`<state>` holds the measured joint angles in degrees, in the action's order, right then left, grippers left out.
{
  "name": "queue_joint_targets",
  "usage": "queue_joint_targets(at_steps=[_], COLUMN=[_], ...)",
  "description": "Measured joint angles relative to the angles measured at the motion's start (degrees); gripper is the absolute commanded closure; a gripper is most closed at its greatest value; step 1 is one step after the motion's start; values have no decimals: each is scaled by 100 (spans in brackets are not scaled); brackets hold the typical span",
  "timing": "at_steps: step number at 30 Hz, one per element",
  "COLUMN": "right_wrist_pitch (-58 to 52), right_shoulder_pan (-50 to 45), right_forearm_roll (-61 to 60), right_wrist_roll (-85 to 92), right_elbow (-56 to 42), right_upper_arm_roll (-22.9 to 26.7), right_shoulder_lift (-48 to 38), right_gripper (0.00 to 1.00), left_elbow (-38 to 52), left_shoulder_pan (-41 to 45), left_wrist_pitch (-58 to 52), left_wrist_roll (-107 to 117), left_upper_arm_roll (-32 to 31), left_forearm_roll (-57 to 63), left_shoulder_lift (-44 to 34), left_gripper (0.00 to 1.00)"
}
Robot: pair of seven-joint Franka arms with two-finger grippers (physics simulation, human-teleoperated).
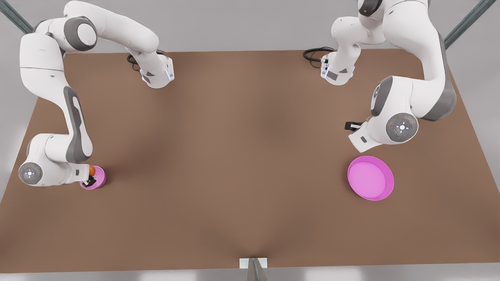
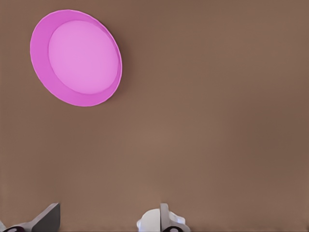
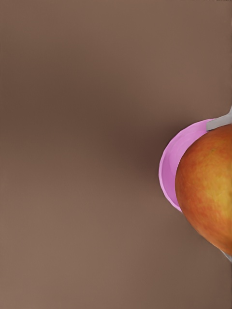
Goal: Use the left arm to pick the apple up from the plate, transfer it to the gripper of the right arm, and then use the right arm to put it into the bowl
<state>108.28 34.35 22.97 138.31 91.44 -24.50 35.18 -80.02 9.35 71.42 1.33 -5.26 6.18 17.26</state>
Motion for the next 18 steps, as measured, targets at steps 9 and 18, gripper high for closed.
queue_joint_targets(at_steps=[9,18], right_wrist_pitch=[1004,1418], right_shoulder_pan=[9,92], right_forearm_roll=[-520,-743], right_wrist_roll=[664,1124], right_elbow=[486,475], right_upper_arm_roll=[457,496], right_shoulder_lift=[28,138], right_gripper=[32,0], left_elbow=[33,20], left_shoulder_pan=[-57,-55], left_wrist_pitch=[70,-6], left_wrist_roll=[46,78], left_upper_arm_roll=[-16,-22], left_forearm_roll=[9,-19], left_shoulder_lift=[-26,-72], left_gripper=[0,0])
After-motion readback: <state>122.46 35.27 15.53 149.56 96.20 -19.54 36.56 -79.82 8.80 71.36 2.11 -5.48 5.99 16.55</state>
